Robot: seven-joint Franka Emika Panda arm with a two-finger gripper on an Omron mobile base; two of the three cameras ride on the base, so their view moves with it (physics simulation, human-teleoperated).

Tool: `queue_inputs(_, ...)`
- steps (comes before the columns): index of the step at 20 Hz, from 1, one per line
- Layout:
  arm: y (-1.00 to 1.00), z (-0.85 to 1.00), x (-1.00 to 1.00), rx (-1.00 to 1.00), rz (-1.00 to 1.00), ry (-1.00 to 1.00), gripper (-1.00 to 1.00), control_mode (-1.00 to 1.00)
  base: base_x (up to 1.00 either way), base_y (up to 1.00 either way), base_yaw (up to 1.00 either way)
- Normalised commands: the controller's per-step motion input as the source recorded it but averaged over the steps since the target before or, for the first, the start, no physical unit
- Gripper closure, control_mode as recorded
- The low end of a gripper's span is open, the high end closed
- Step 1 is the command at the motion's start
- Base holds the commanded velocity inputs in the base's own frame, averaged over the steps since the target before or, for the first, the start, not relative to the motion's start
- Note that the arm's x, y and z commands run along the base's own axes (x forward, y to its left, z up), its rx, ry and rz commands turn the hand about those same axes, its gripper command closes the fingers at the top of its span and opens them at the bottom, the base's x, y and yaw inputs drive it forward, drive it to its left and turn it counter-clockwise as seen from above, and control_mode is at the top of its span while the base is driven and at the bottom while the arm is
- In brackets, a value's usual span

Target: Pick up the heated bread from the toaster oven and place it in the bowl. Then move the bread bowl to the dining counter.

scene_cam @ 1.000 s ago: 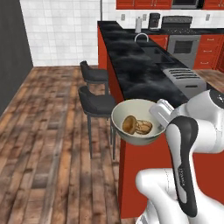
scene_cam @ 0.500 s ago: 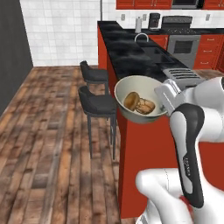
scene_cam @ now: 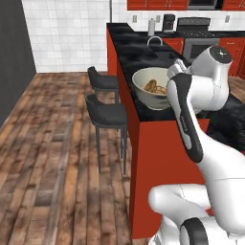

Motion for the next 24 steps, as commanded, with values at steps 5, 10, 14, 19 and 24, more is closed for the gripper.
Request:
queue_inputs(5,-0.49,-0.03,0.97,0.00,-0.08,0.18,1.00,-1.00,0.00,0.00,0.00)
queue_inputs(10,-0.66,-0.39,1.00,0.00,-0.03,0.01,1.00,-1.00,0.00,0.00,0.00)
queue_inputs(14,-0.52,-0.58,1.00,0.00,-0.03,-0.02,1.00,-1.00,0.00,0.00,0.00)
queue_inputs(19,-0.23,-0.61,1.00,-0.01,-0.05,-0.09,1.00,-1.00,0.00,0.00,0.00)
queue_inputs(24,-0.04,-0.19,0.64,0.00,-0.05,0.00,-1.00,-1.00,0.00,0.00,0.00)
